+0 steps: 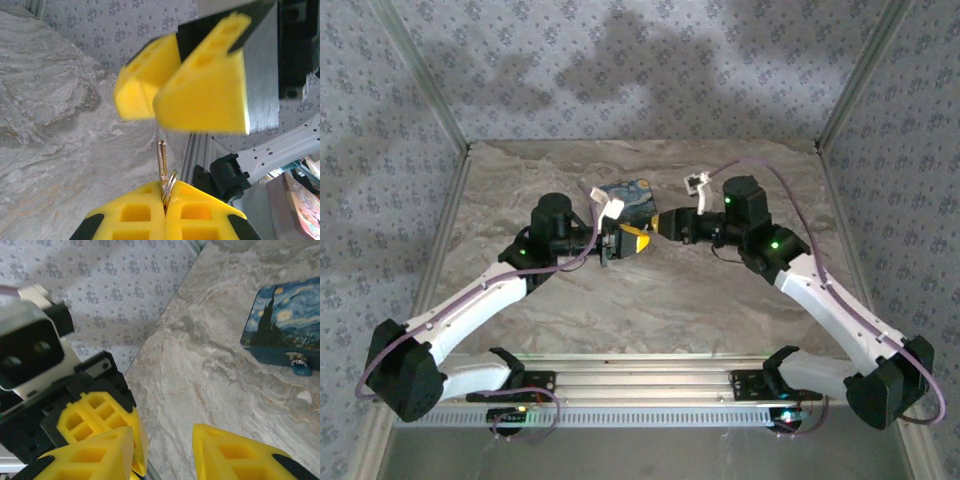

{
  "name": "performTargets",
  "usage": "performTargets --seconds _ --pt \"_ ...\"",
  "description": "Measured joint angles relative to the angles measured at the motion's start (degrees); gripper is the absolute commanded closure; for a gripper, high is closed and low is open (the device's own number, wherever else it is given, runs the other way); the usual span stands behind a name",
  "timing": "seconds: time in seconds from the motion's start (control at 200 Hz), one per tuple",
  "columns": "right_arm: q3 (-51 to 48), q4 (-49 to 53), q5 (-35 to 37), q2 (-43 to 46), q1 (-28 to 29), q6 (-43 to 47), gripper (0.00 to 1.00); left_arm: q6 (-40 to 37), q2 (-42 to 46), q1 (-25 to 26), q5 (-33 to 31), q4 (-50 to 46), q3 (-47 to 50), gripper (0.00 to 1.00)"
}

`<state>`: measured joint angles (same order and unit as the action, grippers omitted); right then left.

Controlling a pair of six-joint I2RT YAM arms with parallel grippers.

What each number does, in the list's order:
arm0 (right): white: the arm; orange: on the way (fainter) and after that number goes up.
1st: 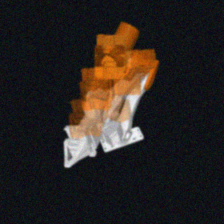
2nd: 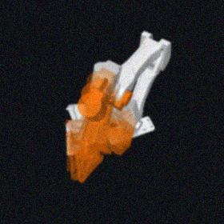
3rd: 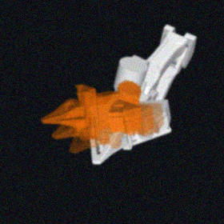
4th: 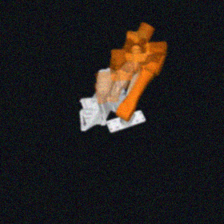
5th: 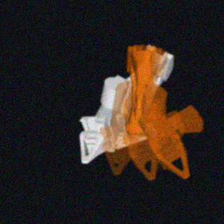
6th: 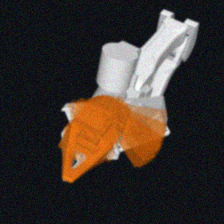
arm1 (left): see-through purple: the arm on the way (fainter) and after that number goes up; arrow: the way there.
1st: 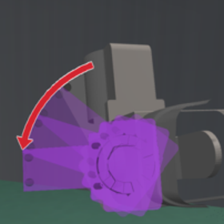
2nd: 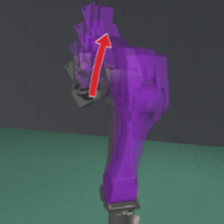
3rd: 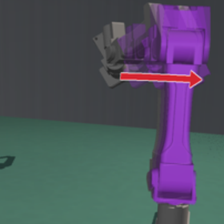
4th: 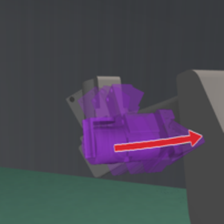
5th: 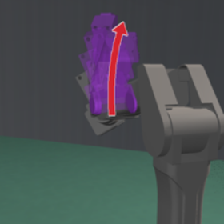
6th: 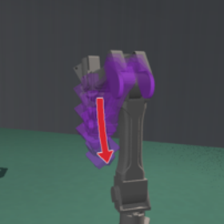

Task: Unlock a padlock with a key

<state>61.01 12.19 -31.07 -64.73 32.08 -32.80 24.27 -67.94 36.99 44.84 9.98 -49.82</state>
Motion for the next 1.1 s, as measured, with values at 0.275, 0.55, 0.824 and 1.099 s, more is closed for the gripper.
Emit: performTargets --seconds 0.275,0.55,0.824,1.099 --pt "0.0 -2.75 -5.25 0.07 0.72 -0.07 0.54 -0.48 -0.2 0.15 0.66 -0.98 -0.28 1.0" --pt "0.26 -2.95 -8.39 -3.74 2.58 1.07 0.66 -0.48 -0.42 0.15 1.07 -1.29 -1.05 1.0" --pt "0.42 -3.02 -9.42 -3.93 2.56 2.43 1.0 -0.5 -0.37 0.11 1.27 -2.34 -1.05 0.96" --pt "0.42 -1.84 -8.09 -2.91 2.58 4.66 1.0 -1.57 -0.02 0.11 1.01 -3.1 -1.11 0.6"
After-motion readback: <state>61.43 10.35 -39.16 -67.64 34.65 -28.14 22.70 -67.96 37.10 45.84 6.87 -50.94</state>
